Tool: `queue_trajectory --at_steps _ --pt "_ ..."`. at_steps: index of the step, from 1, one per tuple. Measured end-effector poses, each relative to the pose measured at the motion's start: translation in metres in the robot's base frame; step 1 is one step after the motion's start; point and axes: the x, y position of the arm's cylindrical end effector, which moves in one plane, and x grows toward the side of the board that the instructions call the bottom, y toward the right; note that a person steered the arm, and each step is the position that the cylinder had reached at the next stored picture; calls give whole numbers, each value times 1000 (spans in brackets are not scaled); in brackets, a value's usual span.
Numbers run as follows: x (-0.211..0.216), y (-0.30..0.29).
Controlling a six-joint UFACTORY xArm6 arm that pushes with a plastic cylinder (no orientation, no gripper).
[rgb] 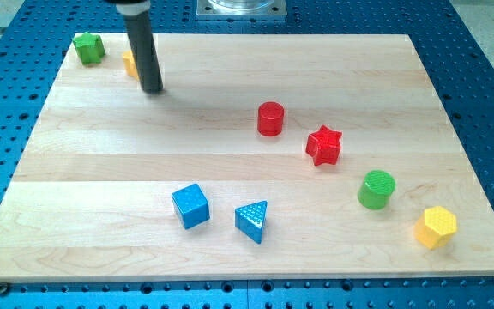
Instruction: Move the blue cube to the left of the red circle
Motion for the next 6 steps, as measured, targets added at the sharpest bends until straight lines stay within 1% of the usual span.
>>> queue_trajectory --at_steps 2,3,4,5,6 --pt "124 -21" --pt "211 -19" --pt "250 26" --pt "234 76" --pt "197 87"
